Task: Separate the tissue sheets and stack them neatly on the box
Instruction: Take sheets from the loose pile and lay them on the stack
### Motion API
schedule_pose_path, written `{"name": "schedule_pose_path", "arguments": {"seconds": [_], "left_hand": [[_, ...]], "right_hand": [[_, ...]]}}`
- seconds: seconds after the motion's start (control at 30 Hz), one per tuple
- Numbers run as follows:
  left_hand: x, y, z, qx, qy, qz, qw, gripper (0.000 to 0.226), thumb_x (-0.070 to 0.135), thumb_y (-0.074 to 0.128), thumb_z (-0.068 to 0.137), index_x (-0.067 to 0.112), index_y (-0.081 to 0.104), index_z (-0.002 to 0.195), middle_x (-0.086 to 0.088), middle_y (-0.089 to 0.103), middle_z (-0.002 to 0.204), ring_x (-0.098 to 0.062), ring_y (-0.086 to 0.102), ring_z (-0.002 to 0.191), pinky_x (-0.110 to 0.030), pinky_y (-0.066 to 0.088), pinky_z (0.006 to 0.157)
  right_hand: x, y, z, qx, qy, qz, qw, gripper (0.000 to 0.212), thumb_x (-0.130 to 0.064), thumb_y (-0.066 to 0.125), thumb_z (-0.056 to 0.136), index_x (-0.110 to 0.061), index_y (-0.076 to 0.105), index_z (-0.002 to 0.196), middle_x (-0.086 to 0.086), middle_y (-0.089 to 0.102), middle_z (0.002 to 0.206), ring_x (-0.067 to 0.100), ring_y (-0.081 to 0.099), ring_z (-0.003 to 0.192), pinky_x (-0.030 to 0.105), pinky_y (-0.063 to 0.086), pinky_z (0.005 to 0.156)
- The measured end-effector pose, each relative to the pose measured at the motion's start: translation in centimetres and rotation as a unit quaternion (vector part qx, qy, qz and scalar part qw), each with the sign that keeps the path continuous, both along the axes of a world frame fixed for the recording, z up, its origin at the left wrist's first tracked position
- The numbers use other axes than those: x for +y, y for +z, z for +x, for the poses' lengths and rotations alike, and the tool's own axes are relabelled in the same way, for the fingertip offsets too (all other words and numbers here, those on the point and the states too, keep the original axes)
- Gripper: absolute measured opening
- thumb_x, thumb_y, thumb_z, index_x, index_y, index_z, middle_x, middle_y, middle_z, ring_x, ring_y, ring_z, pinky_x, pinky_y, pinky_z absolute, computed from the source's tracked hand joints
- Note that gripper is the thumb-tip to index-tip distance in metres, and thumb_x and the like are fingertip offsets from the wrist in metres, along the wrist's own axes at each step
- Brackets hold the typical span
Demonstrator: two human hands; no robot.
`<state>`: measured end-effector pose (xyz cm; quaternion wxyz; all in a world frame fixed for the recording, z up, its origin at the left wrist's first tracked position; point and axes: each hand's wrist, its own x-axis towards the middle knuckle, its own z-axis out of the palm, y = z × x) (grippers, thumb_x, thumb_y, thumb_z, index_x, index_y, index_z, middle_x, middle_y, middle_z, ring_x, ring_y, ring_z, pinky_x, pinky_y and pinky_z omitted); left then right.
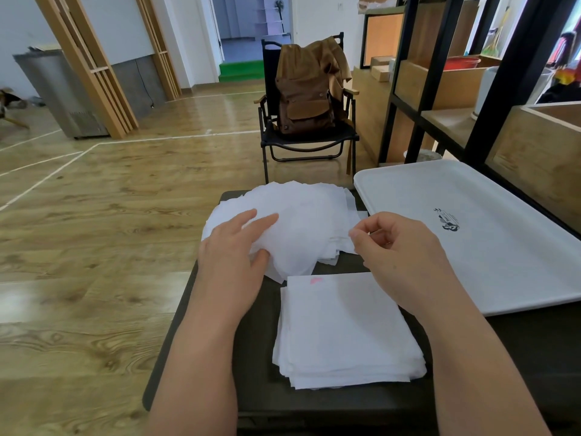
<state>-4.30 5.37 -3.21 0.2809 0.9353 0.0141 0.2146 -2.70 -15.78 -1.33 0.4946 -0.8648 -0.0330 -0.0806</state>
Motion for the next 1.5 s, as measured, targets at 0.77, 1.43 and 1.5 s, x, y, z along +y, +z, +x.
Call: {"name": "schedule_pose_path", "arguments": {"seconds": [0.77,1.43,1.5], "left_hand": [[-2.0,3.7,-1.7,0.119,-0.008,-0.467,0.876,0.027,0.023,0.052,0.097,0.035,0.073,0.109,0.007,0.073,0.114,-0.021,0.066,0.112,-0.042,0.048,0.100],[-1.1,3.2,-2.0,-0.017,-0.017,-0.195,0.981,0.022,0.029,0.074,0.081,0.050,0.072,0.085,0.017,0.048,0.053,-0.004,0.040,0.049,-0.010,0.035,0.050],[-1.2,3.4,-2.0,-0.025,-0.029,-0.194,0.980,0.021,0.029,0.075,0.080,0.049,0.073,0.083,0.019,0.057,0.060,-0.003,0.042,0.052,-0.009,0.036,0.051]], "right_hand": [[1.5,0.7,-0.7,0.015,0.106,0.198,0.974,0.038,-0.042,0.046,0.098,-0.058,0.037,0.130,0.011,0.067,0.087,0.023,0.067,0.085,0.040,0.057,0.081],[0.7,0.6,-0.3,-0.054,0.099,0.105,0.988,0.026,-0.018,0.071,0.084,-0.037,0.068,0.101,-0.018,0.069,0.070,0.002,0.060,0.064,0.011,0.044,0.062],[0.5,0.5,-0.3,-0.062,0.078,0.071,0.993,0.024,-0.031,0.073,0.081,-0.041,0.067,0.102,-0.014,0.059,0.070,0.000,0.051,0.061,0.008,0.038,0.060]]}}
